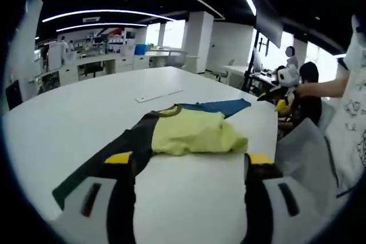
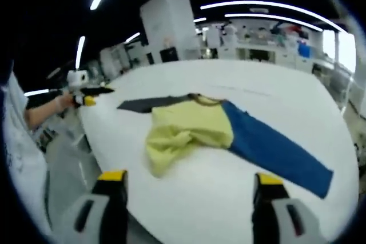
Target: Fold the garment on the visible template until the final outline fits inside the template.
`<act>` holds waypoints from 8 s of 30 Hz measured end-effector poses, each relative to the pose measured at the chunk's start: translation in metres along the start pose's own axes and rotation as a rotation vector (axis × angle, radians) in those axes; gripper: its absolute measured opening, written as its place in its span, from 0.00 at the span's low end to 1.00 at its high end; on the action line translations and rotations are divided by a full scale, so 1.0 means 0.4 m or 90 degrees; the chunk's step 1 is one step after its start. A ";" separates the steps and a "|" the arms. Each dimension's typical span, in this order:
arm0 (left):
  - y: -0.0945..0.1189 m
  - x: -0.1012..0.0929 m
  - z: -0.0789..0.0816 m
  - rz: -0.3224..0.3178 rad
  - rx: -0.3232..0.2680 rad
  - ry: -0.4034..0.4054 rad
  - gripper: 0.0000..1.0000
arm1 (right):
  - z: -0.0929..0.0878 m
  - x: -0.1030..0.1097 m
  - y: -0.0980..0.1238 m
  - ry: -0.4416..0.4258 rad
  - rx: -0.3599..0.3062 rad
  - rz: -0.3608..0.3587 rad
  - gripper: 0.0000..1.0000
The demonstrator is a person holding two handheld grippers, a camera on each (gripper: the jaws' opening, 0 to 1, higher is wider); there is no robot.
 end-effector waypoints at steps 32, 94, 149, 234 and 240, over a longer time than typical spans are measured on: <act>-0.037 -0.169 -0.047 0.067 -0.027 0.066 0.68 | 0.033 0.185 -0.251 0.694 0.098 0.006 0.53; -0.087 -0.216 -0.087 0.050 -0.043 0.109 0.63 | 0.350 0.148 -0.254 0.499 0.060 0.093 0.00; -0.178 -0.220 -0.093 0.013 -0.020 0.169 0.59 | 0.455 -0.232 -0.554 0.173 0.149 -0.093 0.00; -0.668 -0.211 0.110 0.072 0.082 0.051 0.23 | 0.205 -0.134 -0.362 -0.132 0.007 0.107 0.14; -0.684 -0.216 0.126 0.087 0.076 0.062 0.18 | 0.204 -0.139 -0.377 -0.136 0.006 0.115 0.12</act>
Point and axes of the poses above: the point that each gripper's makers call its tool centre point, and the gripper's own axes: y roughly backward along the fingers, x roughly to its left, z roughly out of its top, the point moved 5 cm from there along y, roughly backward along the fingers, and after that the axes turned 14 degrees about x, right-handed, at the moved point
